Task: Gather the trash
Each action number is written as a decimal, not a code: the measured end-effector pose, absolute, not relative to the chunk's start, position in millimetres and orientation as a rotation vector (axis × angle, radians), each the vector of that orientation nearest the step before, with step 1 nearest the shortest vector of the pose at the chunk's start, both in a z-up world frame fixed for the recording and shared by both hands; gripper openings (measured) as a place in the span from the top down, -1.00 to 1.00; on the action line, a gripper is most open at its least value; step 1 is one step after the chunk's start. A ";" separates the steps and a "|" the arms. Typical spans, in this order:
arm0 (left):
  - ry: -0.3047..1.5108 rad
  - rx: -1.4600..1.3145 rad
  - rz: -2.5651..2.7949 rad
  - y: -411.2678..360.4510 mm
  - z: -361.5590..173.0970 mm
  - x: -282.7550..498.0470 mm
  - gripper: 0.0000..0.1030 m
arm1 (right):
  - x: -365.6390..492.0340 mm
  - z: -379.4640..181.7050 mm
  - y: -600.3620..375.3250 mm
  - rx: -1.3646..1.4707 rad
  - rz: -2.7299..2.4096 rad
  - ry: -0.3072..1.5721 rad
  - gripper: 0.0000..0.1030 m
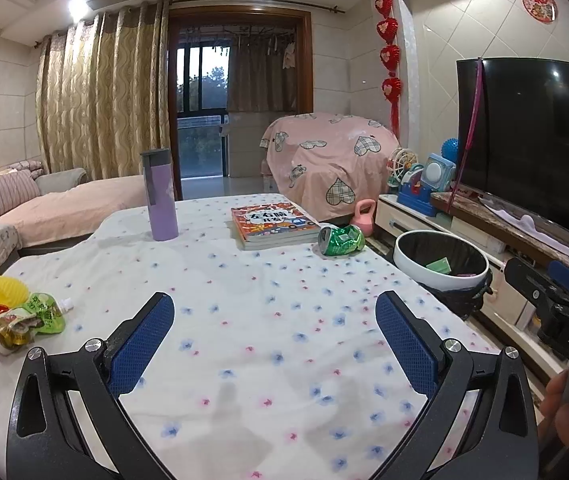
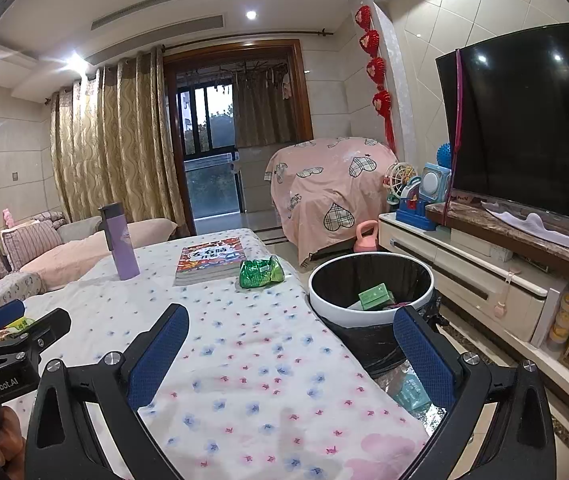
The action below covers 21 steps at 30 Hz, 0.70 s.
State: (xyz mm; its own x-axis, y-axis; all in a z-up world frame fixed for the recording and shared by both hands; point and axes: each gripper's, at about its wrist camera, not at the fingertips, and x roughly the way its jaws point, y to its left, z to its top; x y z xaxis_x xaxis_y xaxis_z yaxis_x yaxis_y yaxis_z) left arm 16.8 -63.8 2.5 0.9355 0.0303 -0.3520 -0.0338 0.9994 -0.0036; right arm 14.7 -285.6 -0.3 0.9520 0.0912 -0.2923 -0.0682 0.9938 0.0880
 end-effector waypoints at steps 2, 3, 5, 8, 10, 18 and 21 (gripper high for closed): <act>0.359 -0.010 0.034 -62.9 2.4 16.9 -1.00 | 14.9 -0.1 -286.6 0.077 0.082 0.300 -1.00; 0.360 -0.011 0.033 -62.5 2.6 17.0 -1.00 | 14.5 -0.2 -285.8 0.078 0.083 0.301 -1.00; 0.361 -0.011 0.034 -62.2 3.0 17.3 -1.00 | 14.8 -0.1 -286.6 0.077 0.082 0.300 -1.00; 0.364 -0.011 0.027 -61.9 2.9 17.1 -1.00 | 14.9 0.0 -286.6 0.077 0.083 0.300 -1.00; 0.363 -0.010 0.027 -62.2 3.0 17.2 -1.00 | 14.3 0.1 -285.7 0.078 0.084 0.298 -1.00; 0.366 -0.010 0.026 -62.1 3.0 17.4 -1.00 | 12.4 1.3 -285.4 0.081 0.087 0.295 -1.00; 0.365 -0.008 0.025 -62.9 3.0 17.4 -1.00 | 11.1 1.9 -285.0 0.082 0.089 0.294 -1.00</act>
State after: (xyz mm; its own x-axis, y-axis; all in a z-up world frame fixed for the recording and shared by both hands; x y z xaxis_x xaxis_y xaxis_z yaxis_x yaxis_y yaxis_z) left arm 17.4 -62.9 3.0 0.9337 0.0234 -0.3573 -0.0262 0.9997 -0.0032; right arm 11.1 -285.0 1.9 0.9532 0.0998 -0.2855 -0.0760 0.9927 0.0932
